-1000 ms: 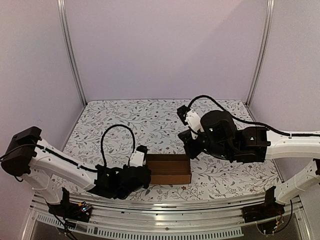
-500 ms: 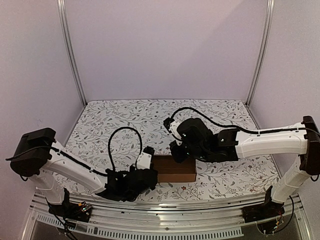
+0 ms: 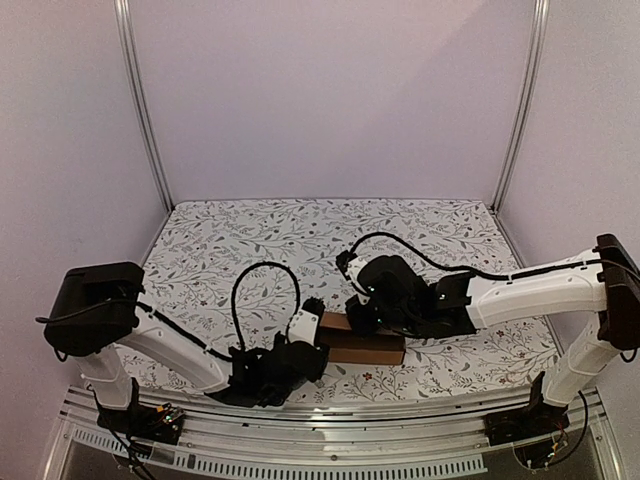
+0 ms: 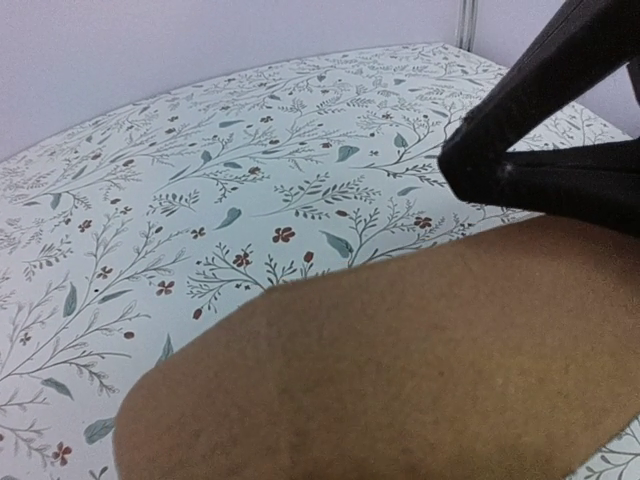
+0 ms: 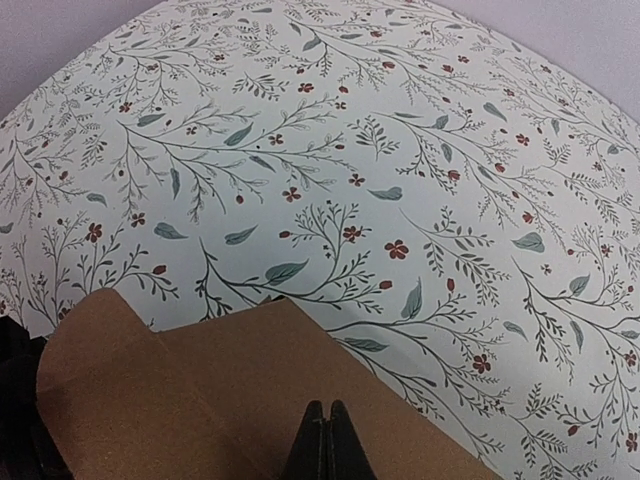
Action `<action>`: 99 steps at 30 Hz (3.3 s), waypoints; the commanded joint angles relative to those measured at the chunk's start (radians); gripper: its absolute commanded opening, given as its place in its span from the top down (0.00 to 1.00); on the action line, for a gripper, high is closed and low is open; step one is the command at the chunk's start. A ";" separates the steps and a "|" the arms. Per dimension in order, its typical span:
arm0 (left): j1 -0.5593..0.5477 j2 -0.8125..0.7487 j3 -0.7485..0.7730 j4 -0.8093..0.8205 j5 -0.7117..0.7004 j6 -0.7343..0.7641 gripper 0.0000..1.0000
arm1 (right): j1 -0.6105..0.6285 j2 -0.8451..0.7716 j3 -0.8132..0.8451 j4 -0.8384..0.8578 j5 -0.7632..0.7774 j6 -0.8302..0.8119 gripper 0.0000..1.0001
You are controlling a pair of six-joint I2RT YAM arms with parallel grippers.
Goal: Fold the paper box
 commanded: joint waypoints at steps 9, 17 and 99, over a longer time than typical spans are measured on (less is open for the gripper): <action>-0.034 -0.011 -0.007 -0.046 0.030 -0.021 0.55 | -0.008 0.058 -0.113 0.106 -0.013 0.101 1.00; -0.098 -0.166 0.005 -0.288 -0.001 -0.040 0.41 | -0.006 0.067 -0.164 0.141 -0.033 0.145 1.00; 0.390 -0.198 0.323 -0.780 1.058 -0.019 0.77 | 0.020 -0.286 -0.210 -0.142 -0.123 0.070 1.00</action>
